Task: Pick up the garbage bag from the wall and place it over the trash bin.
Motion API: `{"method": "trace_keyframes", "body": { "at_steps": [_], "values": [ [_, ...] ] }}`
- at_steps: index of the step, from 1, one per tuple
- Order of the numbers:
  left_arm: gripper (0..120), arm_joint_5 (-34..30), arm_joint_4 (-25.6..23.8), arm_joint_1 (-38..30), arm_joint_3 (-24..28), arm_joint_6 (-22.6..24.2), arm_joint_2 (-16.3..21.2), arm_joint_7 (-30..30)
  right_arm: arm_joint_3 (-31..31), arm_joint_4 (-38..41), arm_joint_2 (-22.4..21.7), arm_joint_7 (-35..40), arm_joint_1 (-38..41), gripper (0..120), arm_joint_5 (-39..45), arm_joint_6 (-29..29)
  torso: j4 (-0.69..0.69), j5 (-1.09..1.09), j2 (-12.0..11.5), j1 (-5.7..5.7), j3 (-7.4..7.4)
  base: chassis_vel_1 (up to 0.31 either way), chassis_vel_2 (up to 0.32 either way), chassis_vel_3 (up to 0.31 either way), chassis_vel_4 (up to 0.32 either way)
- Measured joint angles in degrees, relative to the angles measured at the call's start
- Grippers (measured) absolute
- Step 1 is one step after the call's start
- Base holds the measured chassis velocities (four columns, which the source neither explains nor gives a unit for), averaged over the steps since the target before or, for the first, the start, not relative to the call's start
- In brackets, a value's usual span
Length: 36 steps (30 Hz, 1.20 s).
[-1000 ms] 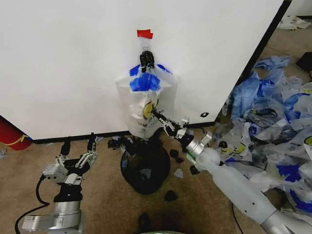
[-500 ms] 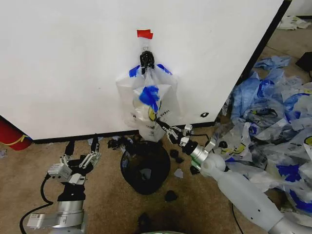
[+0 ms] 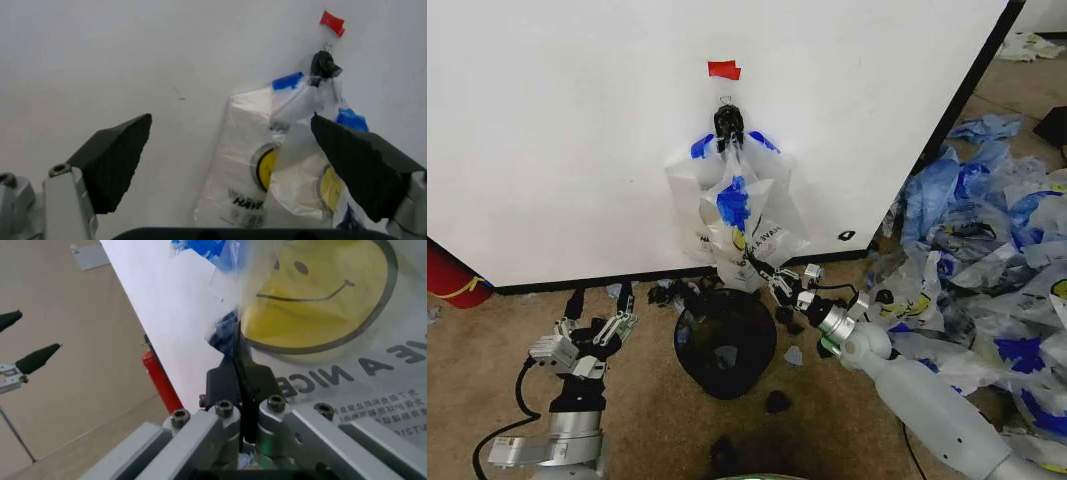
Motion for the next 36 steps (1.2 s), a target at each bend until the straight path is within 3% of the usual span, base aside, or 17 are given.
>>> {"method": "trace_keyframes", "body": {
  "at_steps": [19, 36],
  "values": [
    [91, -0.1, 0.1, -0.2, 0.1, 0.1, 0.1, -0.2, 1.2, 0.5, -1.2, -1.4, -2.2, 0, -1.4, 0.7, 0.0, 0.0, 0.0, 0.0, 0.0, 0.0, 0.0, 0.0, 0.0],
    [91, 0.1, -0.1, 0.1, 0.6, 0.2, -0.1, -0.4, 5.7, 7.7, -4.5, -8.4, -8.5, 0, -0.1, 0.2, 0.0, 0.01, 0.0, 0.0, -0.01, 0.0, 0.0, 0.0, 0.0]
  ]
}}
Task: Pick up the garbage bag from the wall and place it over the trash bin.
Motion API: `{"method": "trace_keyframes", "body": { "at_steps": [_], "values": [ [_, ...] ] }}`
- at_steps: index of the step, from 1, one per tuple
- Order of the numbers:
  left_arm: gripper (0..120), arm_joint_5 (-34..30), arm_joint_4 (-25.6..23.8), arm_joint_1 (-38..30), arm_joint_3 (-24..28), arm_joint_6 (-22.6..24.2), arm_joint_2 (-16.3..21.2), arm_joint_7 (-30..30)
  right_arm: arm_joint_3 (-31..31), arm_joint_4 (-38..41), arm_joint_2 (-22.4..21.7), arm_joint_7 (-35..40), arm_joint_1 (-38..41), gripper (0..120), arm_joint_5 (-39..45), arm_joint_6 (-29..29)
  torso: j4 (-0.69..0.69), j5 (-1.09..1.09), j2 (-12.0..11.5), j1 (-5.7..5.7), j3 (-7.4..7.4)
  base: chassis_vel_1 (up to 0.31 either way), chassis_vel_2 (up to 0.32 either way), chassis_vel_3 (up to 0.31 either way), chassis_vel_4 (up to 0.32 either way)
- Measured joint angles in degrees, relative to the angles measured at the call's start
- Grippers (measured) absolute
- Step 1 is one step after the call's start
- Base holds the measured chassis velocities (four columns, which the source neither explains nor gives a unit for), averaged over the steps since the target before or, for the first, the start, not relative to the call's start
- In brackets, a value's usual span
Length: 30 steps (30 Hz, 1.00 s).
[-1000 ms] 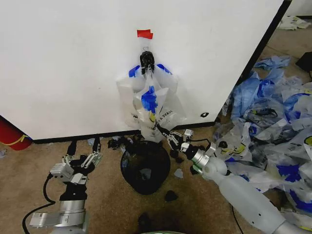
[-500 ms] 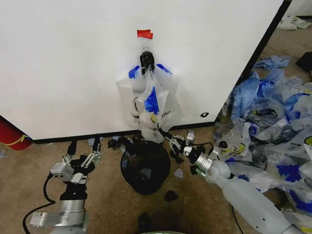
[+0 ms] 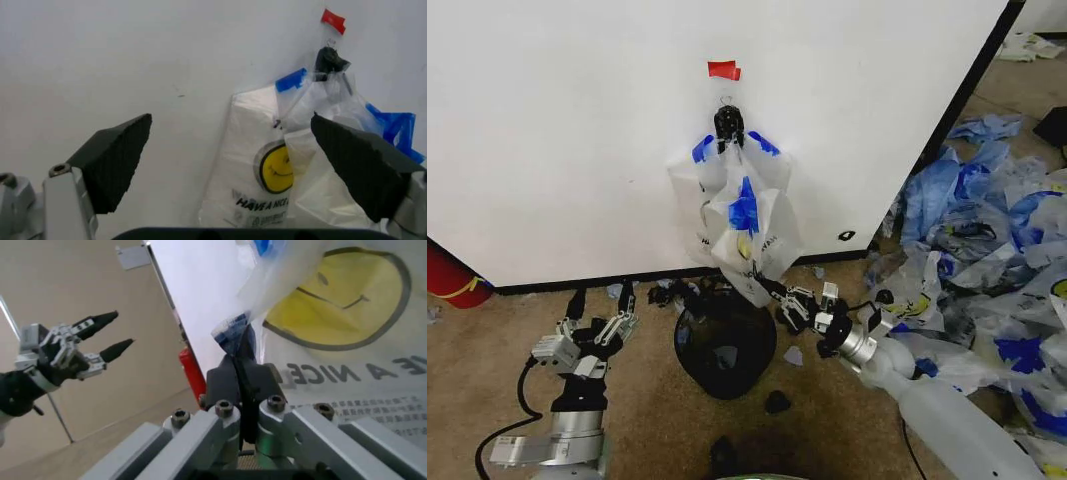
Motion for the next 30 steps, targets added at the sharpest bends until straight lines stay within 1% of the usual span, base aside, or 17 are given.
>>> {"method": "trace_keyframes", "body": {
  "at_steps": [8, 21, 30],
  "values": [
    [91, 0.6, -0.2, 0.6, 0.2, -0.1, -0.5, 0.0, 0.4, 0.8, 0.0, -1.9, -0.3, 0, 0.0, -0.2, 0.0, -0.01, 0.0, 0.0, 0.0, 0.0, 0.0, 0.0, 0.0],
    [91, 1.1, -0.9, 1.3, 0.1, -0.3, -0.9, 0.2, 1.7, 0.9, 0.0, -10.3, 0.0, 0, 0.3, -3.2, 0.0, -0.01, 0.0, 0.0, 0.0, 0.0, 0.0, 0.0, 0.0],
    [91, 1.5, -1.2, 1.9, 0.2, -0.5, -1.2, 0.2, 2.0, 0.7, -0.3, -12.0, 0.5, 0, 0.2, -4.1, 0.0, -0.01, 0.0, 0.0, 0.01, 0.0, 0.0, 0.0, 0.0]
  ]
}}
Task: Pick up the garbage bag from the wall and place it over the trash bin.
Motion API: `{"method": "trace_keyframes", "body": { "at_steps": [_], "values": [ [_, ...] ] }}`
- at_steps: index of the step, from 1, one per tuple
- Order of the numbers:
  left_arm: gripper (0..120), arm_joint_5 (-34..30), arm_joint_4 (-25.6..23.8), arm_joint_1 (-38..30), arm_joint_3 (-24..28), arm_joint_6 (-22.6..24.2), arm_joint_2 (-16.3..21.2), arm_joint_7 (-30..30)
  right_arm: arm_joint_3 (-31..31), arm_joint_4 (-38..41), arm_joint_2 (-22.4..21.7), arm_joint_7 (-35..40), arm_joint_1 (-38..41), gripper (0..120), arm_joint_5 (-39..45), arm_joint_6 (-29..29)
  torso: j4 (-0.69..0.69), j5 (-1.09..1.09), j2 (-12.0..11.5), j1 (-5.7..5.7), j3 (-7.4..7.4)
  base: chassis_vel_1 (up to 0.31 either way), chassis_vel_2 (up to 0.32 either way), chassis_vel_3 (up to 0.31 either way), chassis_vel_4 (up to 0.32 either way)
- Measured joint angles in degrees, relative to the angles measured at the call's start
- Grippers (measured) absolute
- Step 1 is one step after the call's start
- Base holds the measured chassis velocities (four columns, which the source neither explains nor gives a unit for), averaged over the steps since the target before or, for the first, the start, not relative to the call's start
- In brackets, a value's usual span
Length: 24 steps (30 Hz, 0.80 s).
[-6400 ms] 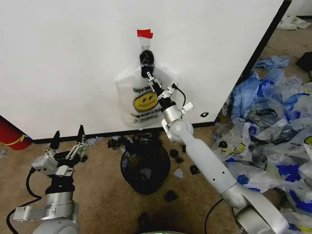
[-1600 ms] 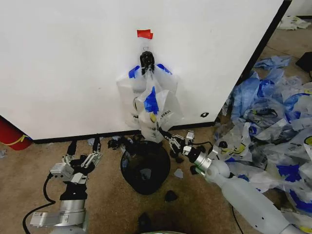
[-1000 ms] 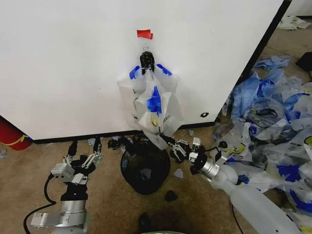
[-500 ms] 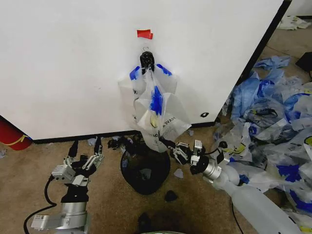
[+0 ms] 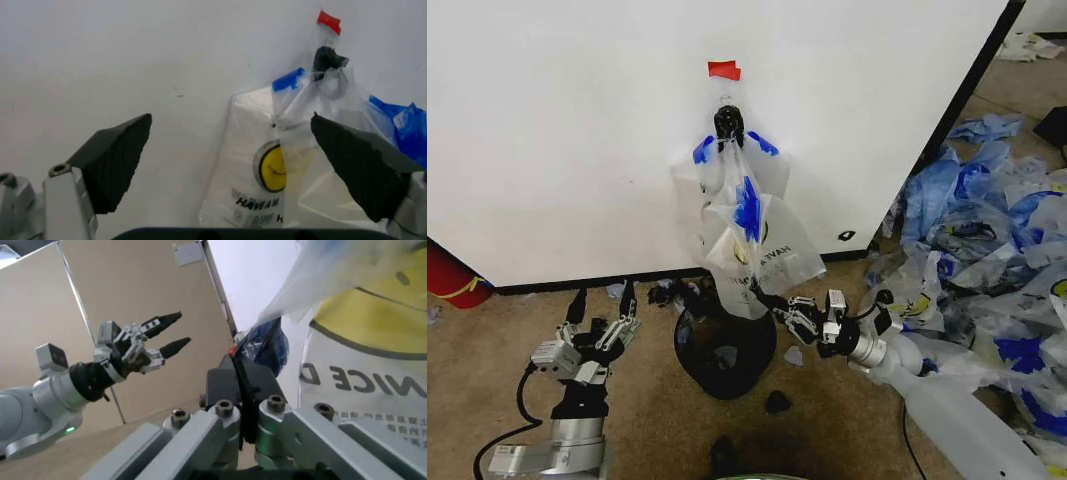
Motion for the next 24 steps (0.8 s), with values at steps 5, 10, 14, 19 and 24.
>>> {"method": "trace_keyframes", "body": {
  "at_steps": [5, 10, 14, 19, 24],
  "values": [
    [91, 0.3, -0.2, 0.3, 0.0, -0.1, -0.2, 0.0, 0.1, -0.1, -0.1, -0.5, 0.1, 0, -0.2, -0.2, 0.0, 0.0, 0.0, 0.0, 0.0, 0.0, 0.0, 0.0, 0.0],
    [91, 0.8, -0.2, 0.6, 0.3, -0.4, -0.5, 0.1, 0.1, -0.2, -0.1, -0.8, 0.4, 0, -0.7, -0.2, 0.0, 0.0, 0.0, 0.0, 0.0, 0.0, 0.0, 0.0, 0.0],
    [90, 0.9, -0.2, 0.7, 0.4, -0.5, -0.6, 0.1, 0.1, -0.3, -0.2, -1.5, 0.4, 0, -1.0, -0.4, 0.0, 0.0, 0.0, 0.0, 0.0, 0.0, 0.0, 0.0, 0.0],
    [90, 1.0, -0.2, 0.6, 0.6, -0.5, -0.6, 0.1, 0.3, -0.4, -0.4, -2.2, 0.4, 0, -1.3, -0.7, 0.0, 0.0, 0.0, 0.0, 0.0, 0.0, 0.0, 0.0, 0.0],
    [90, 1.1, -0.2, 0.5, 0.7, -0.5, -0.4, 0.2, 0.6, -0.9, -0.5, -3.3, 0.5, 0, -1.4, -1.0, 0.0, 0.0, 0.0, 0.0, 0.0, 0.0, 0.0, 0.0, 0.0]
  ]
}}
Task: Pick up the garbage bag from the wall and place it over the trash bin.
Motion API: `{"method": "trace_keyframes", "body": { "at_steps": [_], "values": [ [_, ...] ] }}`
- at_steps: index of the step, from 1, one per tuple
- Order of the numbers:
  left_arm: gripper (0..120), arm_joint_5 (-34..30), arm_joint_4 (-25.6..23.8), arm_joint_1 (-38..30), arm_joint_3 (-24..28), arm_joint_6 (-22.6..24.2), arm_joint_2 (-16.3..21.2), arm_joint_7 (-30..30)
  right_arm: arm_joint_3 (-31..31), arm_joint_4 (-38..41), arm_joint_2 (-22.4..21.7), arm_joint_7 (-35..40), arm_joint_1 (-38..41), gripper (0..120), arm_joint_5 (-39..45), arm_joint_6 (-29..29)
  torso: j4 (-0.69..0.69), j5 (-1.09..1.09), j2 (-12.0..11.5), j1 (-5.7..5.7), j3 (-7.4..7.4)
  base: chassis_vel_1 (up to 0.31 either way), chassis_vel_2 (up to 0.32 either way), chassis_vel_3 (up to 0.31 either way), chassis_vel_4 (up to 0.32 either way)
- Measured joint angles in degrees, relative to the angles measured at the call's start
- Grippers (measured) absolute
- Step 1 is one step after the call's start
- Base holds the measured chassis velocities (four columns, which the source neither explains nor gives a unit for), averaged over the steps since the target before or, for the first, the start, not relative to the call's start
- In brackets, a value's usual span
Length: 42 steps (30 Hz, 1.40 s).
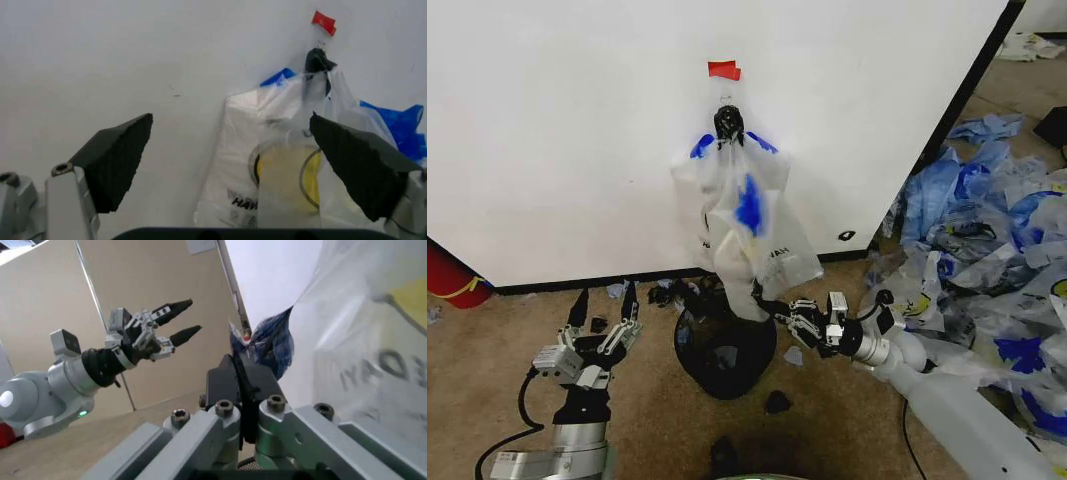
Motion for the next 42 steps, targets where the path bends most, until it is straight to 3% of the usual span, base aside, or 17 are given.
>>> {"method": "trace_keyframes", "body": {
  "at_steps": [25, 30, 33, 35, 37, 39, 40, 42],
  "values": [
    [90, -0.9, 1.0, -1.3, 2.7, -0.1, 2.1, 2.0, -1.4, -3.7, 3.3, 5.5, 2.2, 0, 1.5, 2.4, 0.01, 0.0, 0.0, 0.0, 0.0, 0.0, 0.0, 0.0, 0.0],
    [91, -2.8, 0.0, -4.3, 4.4, 0.4, 8.7, 3.2, -0.1, -4.1, 3.5, 4.8, 2.0, 0, 1.0, 2.4, 0.02, -0.02, 0.0, 0.0, 0.0, 0.0, 0.0, 0.0, 0.0],
    [91, -5.3, 1.8, -8.7, 5.9, 1.1, 15.5, 2.8, 0.9, -3.9, 3.5, 4.0, 1.4, 0, 0.6, 2.1, -0.02, 0.0, 0.0, 0.0, 0.0, 0.0, 0.0, 0.0, 0.0],
    [91, -5.4, 2.1, -9.2, 6.1, 1.2, 16.2, 2.7, 1.0, -3.9, 3.5, 4.0, 1.4, 0, 0.6, 2.0, -0.03, 0.0, 0.0, 0.0, 0.0, 0.0, 0.0, 0.0, 0.0],
    [91, -6.1, 4.2, -12.3, 7.4, 1.3, 20.2, 2.5, 1.3, -3.8, 3.5, 3.5, 1.2, 0, 0.1, 1.8, -0.02, -0.02, 0.0, 0.0, 0.0, 0.0, 0.0, 0.0, 0.0],
    [91, -7.5, 6.1, -15.9, 10.2, 1.4, 24.0, 2.2, 1.4, -3.7, 3.6, 3.4, 1.1, 0, -0.6, 1.7, 0.02, -0.01, 0.0, 0.0, 0.0, 0.0, 0.0, 0.0, 0.0],
    [91, -8.6, 7.1, -20.3, 13.9, 1.6, 26.8, 1.7, 1.4, -3.7, 4.1, 3.5, 1.1, 0, -1.2, 1.7, 0.0, -0.01, 0.0, 0.01, 0.0, 0.0, 0.0, 0.0, 0.0],
    [91, -9.3, 7.6, -23.0, 16.3, 1.9, 28.1, 1.3, 1.5, -3.8, 4.5, 3.5, 1.0, 0, -1.6, 1.7, -0.01, -0.02, 0.0, 0.0, 0.0, 0.0, 0.0, 0.0, 0.0]
  ]
}}
